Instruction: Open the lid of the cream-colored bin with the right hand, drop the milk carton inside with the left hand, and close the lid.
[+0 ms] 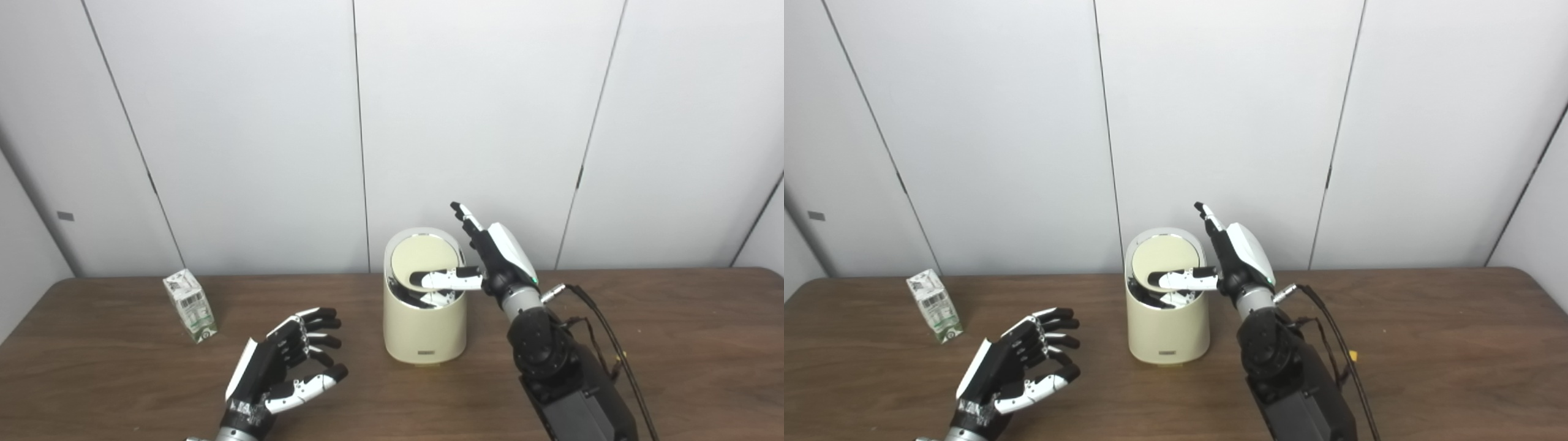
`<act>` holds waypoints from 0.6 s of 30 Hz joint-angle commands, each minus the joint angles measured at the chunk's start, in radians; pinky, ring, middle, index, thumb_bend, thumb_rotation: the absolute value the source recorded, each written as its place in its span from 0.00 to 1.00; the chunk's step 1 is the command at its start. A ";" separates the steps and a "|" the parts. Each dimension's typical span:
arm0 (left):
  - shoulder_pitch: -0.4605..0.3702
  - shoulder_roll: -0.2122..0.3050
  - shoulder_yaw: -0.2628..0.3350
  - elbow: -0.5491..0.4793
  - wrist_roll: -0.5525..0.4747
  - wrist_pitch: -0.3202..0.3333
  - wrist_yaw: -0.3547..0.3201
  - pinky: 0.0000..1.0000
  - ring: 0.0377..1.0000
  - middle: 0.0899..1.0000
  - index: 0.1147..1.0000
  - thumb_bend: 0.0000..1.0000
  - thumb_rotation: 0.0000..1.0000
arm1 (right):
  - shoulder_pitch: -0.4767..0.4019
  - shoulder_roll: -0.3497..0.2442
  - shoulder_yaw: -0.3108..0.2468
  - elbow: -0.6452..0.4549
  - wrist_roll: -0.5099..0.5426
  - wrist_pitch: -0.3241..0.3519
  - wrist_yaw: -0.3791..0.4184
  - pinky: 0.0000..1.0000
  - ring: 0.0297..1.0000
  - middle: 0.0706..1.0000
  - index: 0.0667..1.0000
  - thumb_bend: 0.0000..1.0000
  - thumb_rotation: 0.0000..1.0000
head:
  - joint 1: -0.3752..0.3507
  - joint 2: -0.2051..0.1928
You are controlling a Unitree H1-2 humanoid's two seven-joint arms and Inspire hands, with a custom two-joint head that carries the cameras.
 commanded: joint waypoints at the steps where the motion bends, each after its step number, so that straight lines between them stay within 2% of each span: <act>1: -0.025 0.002 0.000 -0.030 -0.007 -0.020 -0.002 0.52 0.64 0.72 0.75 0.68 0.10 | -0.064 -0.010 0.006 -0.022 -0.027 -0.008 -0.009 0.80 0.92 0.95 0.96 0.86 0.41 | -0.002 0.003; 8: -0.021 0.004 -0.002 -0.041 -0.015 -0.007 -0.003 0.52 0.64 0.72 0.76 0.68 0.11 | -0.083 -0.015 0.008 0.002 -0.056 0.016 -0.013 0.77 0.90 0.93 0.95 0.86 0.41 | -0.004 0.010; 11: -0.021 0.005 -0.003 -0.041 -0.014 -0.009 -0.005 0.51 0.63 0.72 0.76 0.68 0.11 | -0.087 -0.019 0.007 0.006 -0.061 0.039 -0.009 0.78 0.91 0.94 0.95 0.84 0.42 | -0.003 0.013; 18: -0.016 0.007 -0.004 -0.056 -0.013 0.004 -0.003 0.51 0.63 0.72 0.76 0.68 0.10 | -0.082 -0.029 0.011 0.011 -0.082 0.066 -0.009 0.70 0.86 0.91 0.93 0.82 0.41 | -0.005 0.025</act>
